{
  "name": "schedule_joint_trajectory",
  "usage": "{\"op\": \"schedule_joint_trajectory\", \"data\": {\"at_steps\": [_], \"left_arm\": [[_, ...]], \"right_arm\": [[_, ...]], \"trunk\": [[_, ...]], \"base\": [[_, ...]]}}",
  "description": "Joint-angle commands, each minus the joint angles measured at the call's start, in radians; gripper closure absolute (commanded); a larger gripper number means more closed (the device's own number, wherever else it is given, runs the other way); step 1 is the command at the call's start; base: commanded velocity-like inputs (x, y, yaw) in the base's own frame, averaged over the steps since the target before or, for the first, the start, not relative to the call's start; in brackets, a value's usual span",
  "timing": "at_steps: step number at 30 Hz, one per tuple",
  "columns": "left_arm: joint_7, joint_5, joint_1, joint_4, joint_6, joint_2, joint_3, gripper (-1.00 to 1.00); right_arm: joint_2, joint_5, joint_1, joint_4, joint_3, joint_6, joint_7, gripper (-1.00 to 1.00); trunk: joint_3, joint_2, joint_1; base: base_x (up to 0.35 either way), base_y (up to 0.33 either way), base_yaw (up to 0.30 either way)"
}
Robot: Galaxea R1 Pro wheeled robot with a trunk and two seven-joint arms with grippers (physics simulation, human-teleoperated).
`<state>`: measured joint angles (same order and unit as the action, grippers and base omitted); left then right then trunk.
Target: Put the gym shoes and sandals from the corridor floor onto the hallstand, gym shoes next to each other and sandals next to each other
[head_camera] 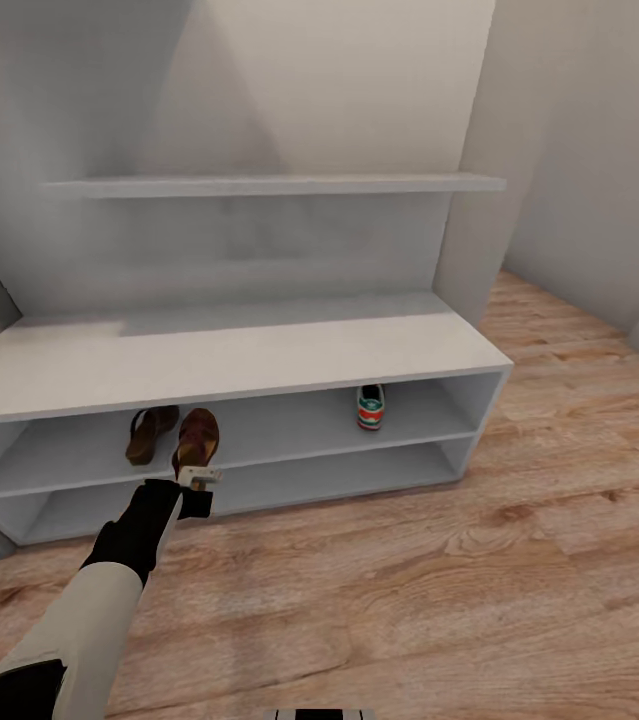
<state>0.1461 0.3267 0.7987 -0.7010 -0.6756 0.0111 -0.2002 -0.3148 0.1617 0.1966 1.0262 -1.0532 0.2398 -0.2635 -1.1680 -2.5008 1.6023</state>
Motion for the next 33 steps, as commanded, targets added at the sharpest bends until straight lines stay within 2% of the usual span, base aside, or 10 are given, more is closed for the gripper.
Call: {"op": "schedule_joint_trajectory", "data": {"at_steps": [1,7,15,24,33], "left_arm": [[0.012,0.014,0.001,-0.002,-0.004,0.001,-0.005,1.0],[0.012,0.014,0.001,-0.002,-0.003,0.001,-0.005,1.0],[0.012,0.014,0.001,-0.002,-0.003,0.001,-0.006,1.0],[0.012,0.015,-0.001,0.0,-0.002,0.0,-0.007,1.0],[0.012,0.015,-0.001,0.0,-0.002,0.0,-0.007,1.0]], "right_arm": [[0.0,0.01,0.001,0.002,-0.004,0.004,-0.009,1.0],[0.0,0.01,0.001,-0.001,-0.003,0.004,-0.009,1.0],[0.0,0.01,0.001,-0.003,-0.003,0.004,-0.009,1.0],[0.001,0.011,0.001,-0.003,-0.001,0.004,-0.008,1.0],[0.002,0.012,0.001,-0.004,0.001,0.004,-0.008,1.0]], "trunk": [[-0.001,0.0,0.0],[-0.001,0.0,0.0],[-0.001,0.0,0.0],[-0.001,0.0,0.0],[-0.001,0.0,0.0]], "base": [[0.05,0.02,0.0],[0.05,0.008,0.0],[0.237,0.105,0.0],[0.059,0.024,0.0],[0.171,0.037,0.0]]}}
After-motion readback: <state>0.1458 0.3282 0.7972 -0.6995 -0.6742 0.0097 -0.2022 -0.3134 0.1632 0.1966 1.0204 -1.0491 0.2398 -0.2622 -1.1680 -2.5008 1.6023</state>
